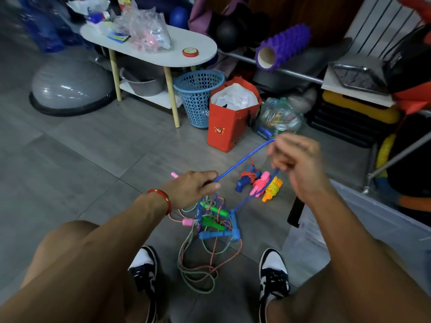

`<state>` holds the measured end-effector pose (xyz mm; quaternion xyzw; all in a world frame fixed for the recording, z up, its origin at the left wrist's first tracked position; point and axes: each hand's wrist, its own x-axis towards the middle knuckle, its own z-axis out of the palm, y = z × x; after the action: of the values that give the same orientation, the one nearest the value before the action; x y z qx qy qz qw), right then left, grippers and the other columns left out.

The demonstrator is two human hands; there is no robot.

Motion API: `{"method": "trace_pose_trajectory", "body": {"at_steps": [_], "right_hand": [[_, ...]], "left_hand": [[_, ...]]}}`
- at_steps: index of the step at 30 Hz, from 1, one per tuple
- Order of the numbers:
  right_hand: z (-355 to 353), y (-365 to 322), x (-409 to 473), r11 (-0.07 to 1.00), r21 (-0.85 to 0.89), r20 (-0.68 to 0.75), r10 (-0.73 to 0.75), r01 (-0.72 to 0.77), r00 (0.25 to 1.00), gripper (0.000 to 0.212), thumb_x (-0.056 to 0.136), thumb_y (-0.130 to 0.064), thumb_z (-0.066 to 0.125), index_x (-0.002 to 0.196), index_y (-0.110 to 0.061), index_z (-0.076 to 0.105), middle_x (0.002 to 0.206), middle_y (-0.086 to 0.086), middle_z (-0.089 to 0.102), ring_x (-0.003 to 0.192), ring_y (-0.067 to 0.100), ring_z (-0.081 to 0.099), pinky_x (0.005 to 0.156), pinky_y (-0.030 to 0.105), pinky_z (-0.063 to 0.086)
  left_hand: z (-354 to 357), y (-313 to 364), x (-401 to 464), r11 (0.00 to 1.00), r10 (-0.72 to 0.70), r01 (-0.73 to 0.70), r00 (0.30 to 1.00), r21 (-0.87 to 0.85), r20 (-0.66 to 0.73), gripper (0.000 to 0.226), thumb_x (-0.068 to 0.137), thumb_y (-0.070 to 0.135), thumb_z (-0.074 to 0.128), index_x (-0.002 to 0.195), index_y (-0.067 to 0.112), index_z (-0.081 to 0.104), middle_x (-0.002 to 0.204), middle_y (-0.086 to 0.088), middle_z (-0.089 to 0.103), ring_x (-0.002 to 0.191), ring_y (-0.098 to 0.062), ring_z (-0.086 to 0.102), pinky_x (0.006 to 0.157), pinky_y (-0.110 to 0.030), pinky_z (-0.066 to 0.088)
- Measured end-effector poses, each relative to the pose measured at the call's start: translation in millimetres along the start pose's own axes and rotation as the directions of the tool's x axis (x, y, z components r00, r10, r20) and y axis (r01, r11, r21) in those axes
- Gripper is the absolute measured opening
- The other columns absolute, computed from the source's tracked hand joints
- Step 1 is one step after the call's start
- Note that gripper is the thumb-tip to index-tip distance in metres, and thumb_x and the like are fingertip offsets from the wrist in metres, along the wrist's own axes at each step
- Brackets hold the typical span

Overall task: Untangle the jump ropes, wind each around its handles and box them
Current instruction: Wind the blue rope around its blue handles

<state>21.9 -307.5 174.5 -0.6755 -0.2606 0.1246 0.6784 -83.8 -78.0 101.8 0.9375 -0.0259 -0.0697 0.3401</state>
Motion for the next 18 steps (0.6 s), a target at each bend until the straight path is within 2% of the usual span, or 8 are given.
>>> {"method": "trace_pose_trajectory", "body": {"at_steps": [2,4,5,7,9,11,14,18], "right_hand": [[-9.4,-2.2,0.9,0.993,0.111,-0.211,0.057,-0.034,0.976,0.028,0.081,-0.015,0.056,0.054,-0.014,0.061,0.050,0.010,0.039,0.042,0.015,0.030,0.052,0.034,0.029],[-19.5,9.4,2.8,0.944,-0.301,-0.299,0.043,-0.137,0.953,0.027,0.072,-0.026,0.053,0.052,-0.010,0.058,0.052,0.015,0.045,0.046,0.018,0.040,0.054,0.039,0.033],[-22.2,17.4,1.9,0.787,-0.585,-0.250,0.055,-0.196,0.967,0.028,0.071,-0.033,0.050,0.057,-0.011,0.063,0.053,0.008,0.051,0.051,0.018,0.048,0.056,0.039,0.039],[-16.8,26.9,-2.2,0.516,-0.837,-0.123,0.149,-0.183,0.981,0.034,0.072,-0.039,0.046,0.084,-0.019,0.070,0.074,-0.002,0.063,0.072,0.023,0.062,0.067,0.037,0.051],[-0.7,32.8,-7.4,0.582,-0.804,0.058,0.275,-0.119,0.960,0.050,0.077,-0.036,0.050,0.124,-0.026,0.061,0.111,0.003,0.068,0.096,0.025,0.066,0.088,0.041,0.054],[19.4,42.1,-13.7,0.647,-0.757,0.301,0.231,0.084,0.925,0.055,0.084,-0.036,0.053,0.138,-0.026,0.050,0.128,0.002,0.062,0.114,0.020,0.058,0.104,0.040,0.045],[38.1,45.1,-15.7,0.546,-0.798,0.426,0.211,0.255,0.880,0.014,0.098,-0.044,0.049,0.097,-0.031,0.047,0.090,-0.002,0.059,0.092,0.022,0.057,0.083,0.039,0.044],[24.9,35.5,-3.3,0.596,-0.775,0.424,0.245,0.210,0.872,0.031,0.099,-0.048,0.046,0.090,-0.022,0.060,0.080,-0.001,0.065,0.073,0.019,0.061,0.069,0.044,0.051]], "left_hand": [[4.1,-6.4,-0.4,0.997,-0.068,0.066,0.997,0.043,0.041,0.022,0.105,0.029,0.048,0.092,0.011,0.051,0.079,0.002,0.063,0.067,-0.005,0.053,0.067,-0.024,0.037],[4.3,-8.6,0.6,0.994,-0.088,0.086,0.996,0.071,0.020,0.017,0.104,0.023,0.048,0.092,0.012,0.054,0.077,-0.002,0.065,0.065,-0.009,0.053,0.067,-0.024,0.035],[3.1,-7.9,1.5,0.995,-0.067,0.067,0.998,0.077,-0.014,0.017,0.104,0.022,0.049,0.092,0.011,0.055,0.076,-0.004,0.065,0.064,-0.012,0.053,0.066,-0.024,0.035],[1.5,-1.6,3.6,0.999,0.003,0.001,0.996,0.047,-0.090,0.017,0.104,0.023,0.051,0.094,0.011,0.060,0.069,0.002,0.059,0.062,-0.007,0.051,0.063,-0.023,0.035],[-0.2,9.6,6.0,0.997,0.079,-0.080,0.990,-0.004,-0.117,0.019,0.103,0.026,0.054,0.102,0.011,0.066,0.067,0.011,0.055,0.064,0.003,0.053,0.063,-0.014,0.037],[0.6,17.9,7.3,0.987,0.158,-0.158,0.982,0.003,-0.100,0.023,0.102,0.030,0.054,0.109,0.016,0.070,0.076,0.013,0.063,0.071,0.004,0.057,0.069,-0.008,0.040],[1.1,20.0,6.7,0.979,0.202,-0.202,0.973,0.011,-0.109,0.022,0.103,0.031,0.054,0.104,0.017,0.071,0.079,0.006,0.066,0.073,-0.010,0.059,0.070,-0.013,0.043],[-0.2,16.3,8.3,0.990,0.137,-0.138,0.982,0.003,-0.127,0.020,0.102,0.032,0.055,0.090,0.016,0.060,0.070,0.007,0.057,0.068,-0.006,0.054,0.064,-0.021,0.037]]}}
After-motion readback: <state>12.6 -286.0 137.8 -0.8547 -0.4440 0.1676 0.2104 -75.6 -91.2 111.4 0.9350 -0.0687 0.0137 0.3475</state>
